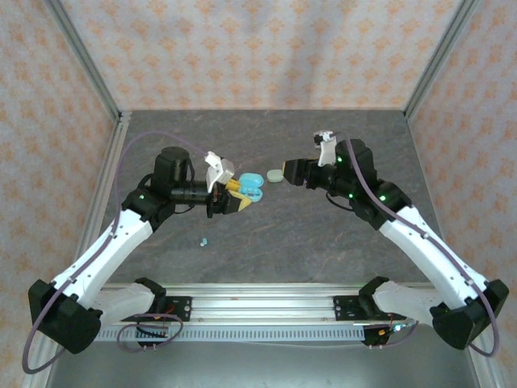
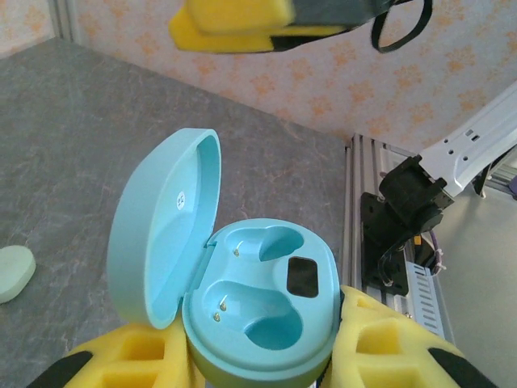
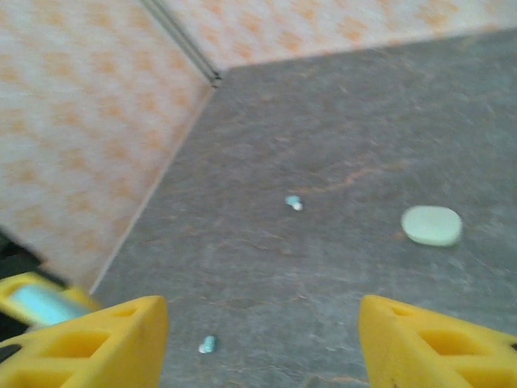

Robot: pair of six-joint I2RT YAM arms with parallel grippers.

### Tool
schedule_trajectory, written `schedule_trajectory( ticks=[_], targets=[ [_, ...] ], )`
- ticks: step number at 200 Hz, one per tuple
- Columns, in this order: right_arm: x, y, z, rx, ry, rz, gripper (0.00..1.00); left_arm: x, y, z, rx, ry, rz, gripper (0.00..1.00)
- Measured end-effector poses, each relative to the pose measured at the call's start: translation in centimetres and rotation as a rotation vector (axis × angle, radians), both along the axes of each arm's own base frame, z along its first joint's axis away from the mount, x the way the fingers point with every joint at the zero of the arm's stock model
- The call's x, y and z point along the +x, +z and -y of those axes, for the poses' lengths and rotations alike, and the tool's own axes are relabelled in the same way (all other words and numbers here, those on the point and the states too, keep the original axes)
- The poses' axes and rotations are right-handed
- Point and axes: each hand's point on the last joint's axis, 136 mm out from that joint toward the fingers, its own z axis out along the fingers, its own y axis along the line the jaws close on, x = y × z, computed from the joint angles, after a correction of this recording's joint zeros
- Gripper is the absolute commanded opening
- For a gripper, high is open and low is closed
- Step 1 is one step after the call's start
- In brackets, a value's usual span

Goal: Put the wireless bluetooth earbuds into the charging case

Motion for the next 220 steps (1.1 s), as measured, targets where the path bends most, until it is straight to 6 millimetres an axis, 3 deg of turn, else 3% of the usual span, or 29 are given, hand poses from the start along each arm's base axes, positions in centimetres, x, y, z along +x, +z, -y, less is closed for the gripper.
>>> schedule_trajectory(
  ticks=[36, 70, 117, 176, 220],
  targets=[
    [2.2, -4.4, -1.0, -0.065, -0.031, -0.13, 0.57, -0.8, 0.2, -1.3, -0.004, 0.046, 0.034, 0.0],
    [4.6, -8.4, -3.4, -0.095, -0.017, -0.257, 0.5, -1.7, 0.9, -2.0, -0.006, 0.078, 0.078, 0.0],
    [8.5, -12.8, -7.9, -0.112, 0.018, -0.379, 0.47, -2.4, 1.4, -3.0, 0.003, 0.117, 0.1, 0.0],
    [11.8, -19.1, -16.0, -0.185, 0.102, -0.444, 0.42, -3.1, 1.4, -3.8, 0.011, 0.152, 0.115, 0.0],
    [13.9, -22.4, -19.5, -0.265, 0.117, -0.411, 0.42, -3.3, 0.9, -4.0, 0.021, 0.159, 0.103, 0.0]
  ],
)
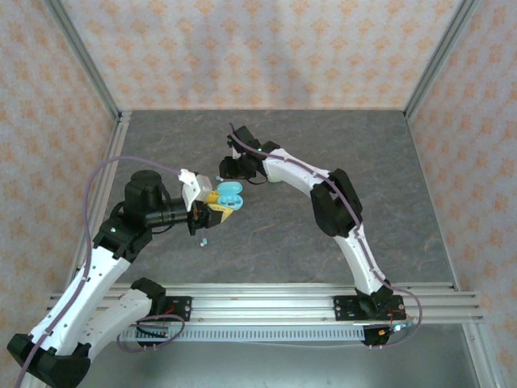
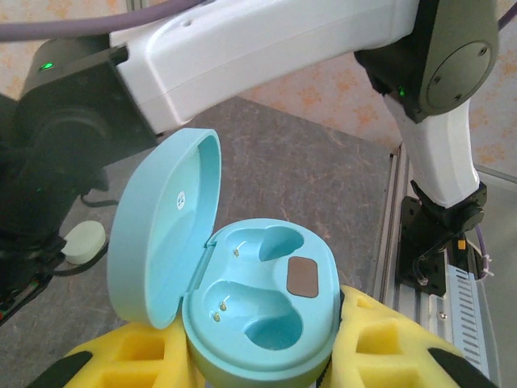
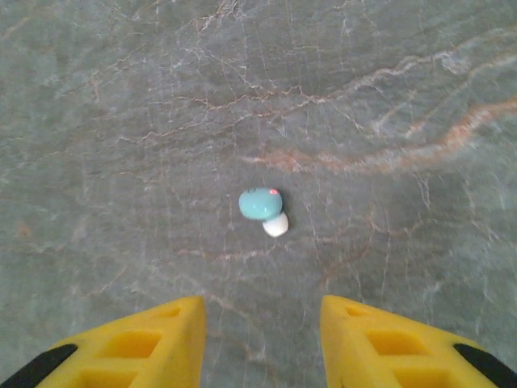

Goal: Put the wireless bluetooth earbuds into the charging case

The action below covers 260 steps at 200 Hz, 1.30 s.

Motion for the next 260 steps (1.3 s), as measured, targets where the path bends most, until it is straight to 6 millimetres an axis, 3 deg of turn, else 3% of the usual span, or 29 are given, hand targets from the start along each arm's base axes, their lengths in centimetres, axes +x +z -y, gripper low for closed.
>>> schedule_trajectory(
  ticks=[81, 136, 196, 260],
  targets=[
    [3.4, -2.0, -3.3, -0.051, 0.047, 0.113, 0.43, 0.0, -0.2, -0.1, 0.006, 0.007, -0.006, 0.0],
    [3.0, -5.2, -3.8, -0.092, 0.098, 0.104, 0.42, 0.0, -0.5, -0.1, 0.011, 0.009, -0.014, 0.0],
    [2.5, -5.3, -4.0, -0.115, 0.141, 0.119, 0.38, 0.0, -0.6, -0.2, 0.014, 0.009, -0.016, 0.0],
    [2.6, -5.5, -3.6, -0.167, 0.165, 0.153, 0.25, 0.0, -0.6, -0.2, 0.016, 0.013, -0.016, 0.0]
  ],
)
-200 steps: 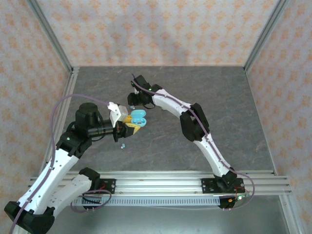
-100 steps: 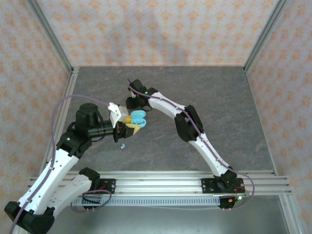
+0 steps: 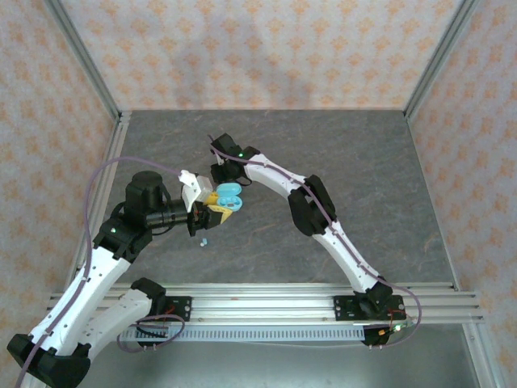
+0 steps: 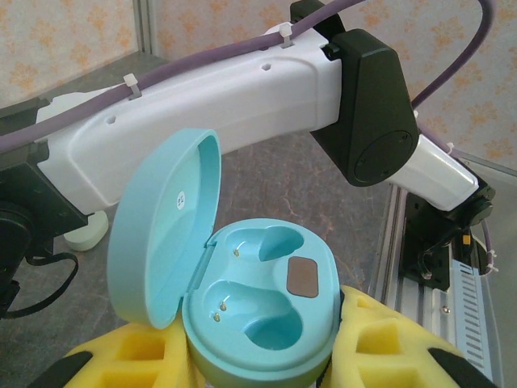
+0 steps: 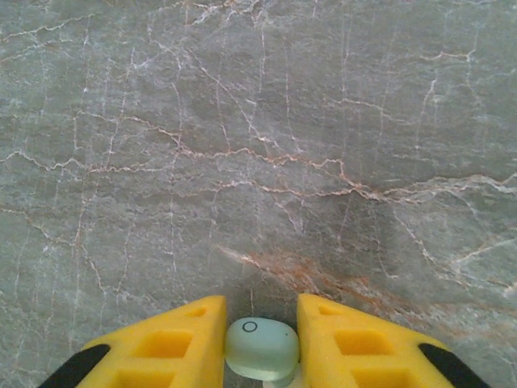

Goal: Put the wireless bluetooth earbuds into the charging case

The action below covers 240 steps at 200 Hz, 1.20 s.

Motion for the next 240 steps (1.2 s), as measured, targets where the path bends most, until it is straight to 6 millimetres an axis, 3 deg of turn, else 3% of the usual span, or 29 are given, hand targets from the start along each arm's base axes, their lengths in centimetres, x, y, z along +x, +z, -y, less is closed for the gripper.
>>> schedule_trajectory(
  ticks=[54, 88, 133, 205, 240],
  targets=[
    [-1.0, 0.0, 0.3, -0.028, 0.009, -0.006, 0.22, -0.1, -0.1, -0.1, 0.002, 0.006, 0.002, 0.0],
    [-3.1, -0.1, 2.7, -0.093, -0.025, -0.045, 0.22, 0.0, -0.1, -0.2, 0.004, 0.015, 0.006, 0.0],
    [-6.4, -0.1, 9.1, -0.178, -0.153, -0.116, 0.22, 0.1, -0.3, -0.3, -0.002, 0.025, -0.001, 0.0],
    [-11.5, 0.3, 22.9, -0.237, -0.472, -0.18, 0.22, 1.0, -0.6, -0.1, -0.02, 0.048, -0.02, 0.0],
    [-14.0, -1.1, 26.9, -0.253, -0.609, -0.224, 0.25, 2.0, -0.8, 0.1, -0.027, 0.066, -0.036, 0.0]
  ],
)
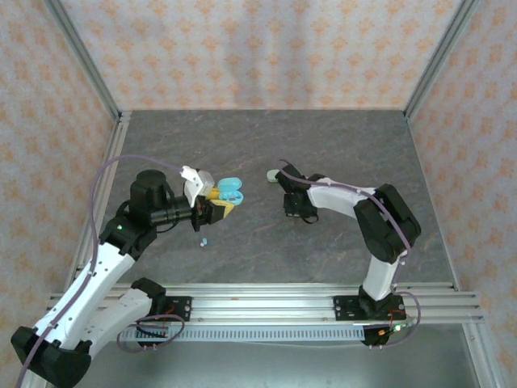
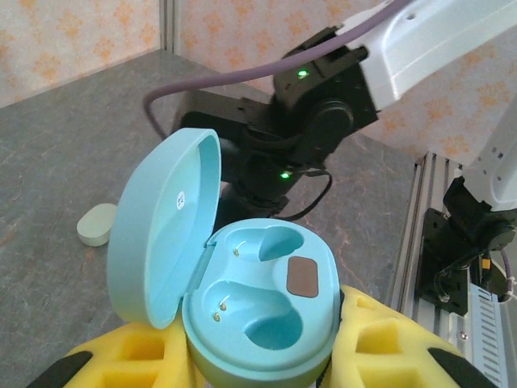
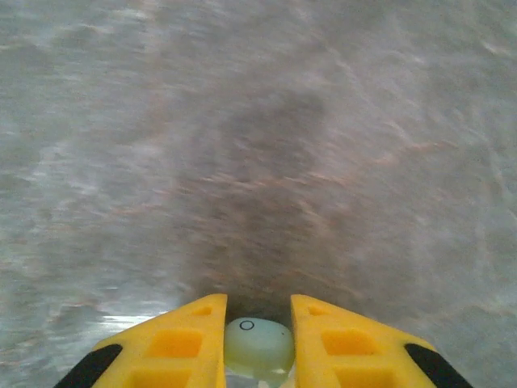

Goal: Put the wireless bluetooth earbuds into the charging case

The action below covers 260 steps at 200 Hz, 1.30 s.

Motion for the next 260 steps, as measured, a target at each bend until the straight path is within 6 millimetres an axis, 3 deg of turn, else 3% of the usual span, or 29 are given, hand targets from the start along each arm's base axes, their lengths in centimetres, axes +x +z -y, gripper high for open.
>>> schedule_trajectory(
  ticks=[23, 66, 94, 123, 186, 225, 260],
  targets=[
    [-0.4, 0.0, 0.7, 0.03, -0.065, 0.01, 0.33, 0.4, -0.1, 0.2, -0.005, 0.003, -0.009, 0.0],
    [-0.4, -0.1, -0.1, 0.121, -0.138, 0.013, 0.45, 0.8, 0.1, 0.3, -0.014, 0.008, -0.005, 0.0],
    [-0.4, 0.1, -0.4, 0.185, -0.174, 0.012, 0.46, 0.8, 0.2, 0.3, -0.016, 0.009, 0.0, 0.0],
    [-1.1, 0.5, -2.1, 0.287, -0.172, -0.018, 0.47, 0.8, 0.2, 0.3, -0.016, 0.009, 0.0, 0.0],
    [-2.0, 3.1, -3.4, 0.404, -0.163, -0.018, 0.49, 0.9, 0.1, 0.2, -0.016, 0.012, 0.004, 0.0],
    [-2.4, 4.0, -2.5, 0.338, -0.111, -0.019, 0.45, 0.7, 0.3, 0.2, -0.019, 0.013, 0.012, 0.0],
    [-1.3, 7.0, -2.3, 0.229, -0.013, 0.024, 0.38, 0.4, 0.1, 0.0, -0.02, 0.016, 0.019, 0.0]
  ],
)
